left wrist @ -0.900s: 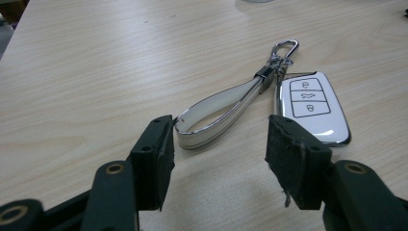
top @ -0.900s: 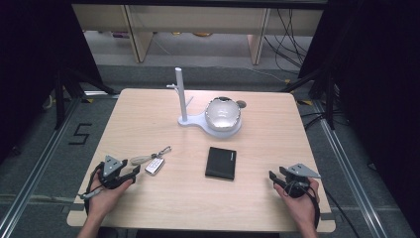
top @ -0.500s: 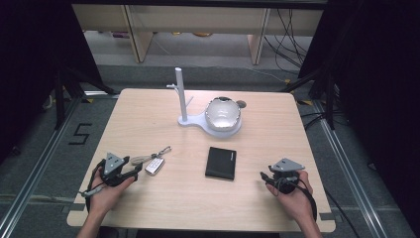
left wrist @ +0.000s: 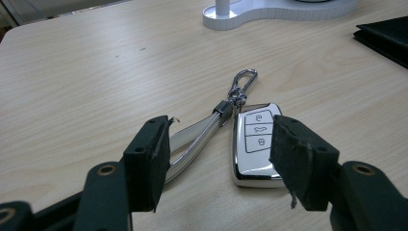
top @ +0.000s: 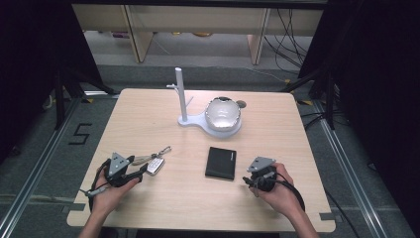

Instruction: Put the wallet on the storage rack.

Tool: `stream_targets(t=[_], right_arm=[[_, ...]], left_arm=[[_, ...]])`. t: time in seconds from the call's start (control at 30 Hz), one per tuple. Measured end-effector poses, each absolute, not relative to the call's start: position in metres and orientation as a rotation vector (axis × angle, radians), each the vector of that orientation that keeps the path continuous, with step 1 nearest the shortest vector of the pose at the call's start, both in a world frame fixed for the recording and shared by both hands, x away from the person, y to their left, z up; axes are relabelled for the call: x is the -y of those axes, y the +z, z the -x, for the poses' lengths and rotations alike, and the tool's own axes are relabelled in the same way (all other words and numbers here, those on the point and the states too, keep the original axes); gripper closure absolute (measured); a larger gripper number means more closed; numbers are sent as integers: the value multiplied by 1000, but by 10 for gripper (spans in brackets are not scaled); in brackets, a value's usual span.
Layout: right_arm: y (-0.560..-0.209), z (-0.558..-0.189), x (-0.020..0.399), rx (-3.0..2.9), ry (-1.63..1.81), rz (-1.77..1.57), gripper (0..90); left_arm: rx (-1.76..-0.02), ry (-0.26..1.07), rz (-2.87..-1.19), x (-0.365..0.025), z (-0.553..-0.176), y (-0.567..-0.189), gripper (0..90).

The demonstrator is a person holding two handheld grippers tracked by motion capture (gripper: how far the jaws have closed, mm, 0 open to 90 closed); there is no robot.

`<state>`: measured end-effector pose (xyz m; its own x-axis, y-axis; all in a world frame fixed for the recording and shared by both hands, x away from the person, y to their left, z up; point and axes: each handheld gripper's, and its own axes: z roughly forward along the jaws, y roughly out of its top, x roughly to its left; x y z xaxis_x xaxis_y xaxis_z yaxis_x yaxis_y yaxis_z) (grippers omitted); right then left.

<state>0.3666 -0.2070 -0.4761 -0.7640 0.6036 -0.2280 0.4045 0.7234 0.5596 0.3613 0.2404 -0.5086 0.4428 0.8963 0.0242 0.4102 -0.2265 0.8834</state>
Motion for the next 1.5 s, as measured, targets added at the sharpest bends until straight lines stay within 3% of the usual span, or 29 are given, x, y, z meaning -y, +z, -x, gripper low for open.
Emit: stream_targets(t=[0.4,1.23,1.33,1.4,1.5], right_arm=[[-471,-389,154,-2730,492,-427,504],[-480,-408,118,-2810,285,-338,430],[-480,-410,118,-2815,283,-307,441],[-480,-409,117,-2803,270,-309,518],[-480,-410,117,-2791,248,-283,536]], left_arm=[[-1117,695,-1825,-242,-362,-513,386],[-1129,684,-1821,-245,-363,-517,385],[-1131,683,-1821,-245,-363,-517,384],[-1131,686,-1822,-245,-363,-518,384],[-1133,683,-1822,-245,-363,-518,384]])
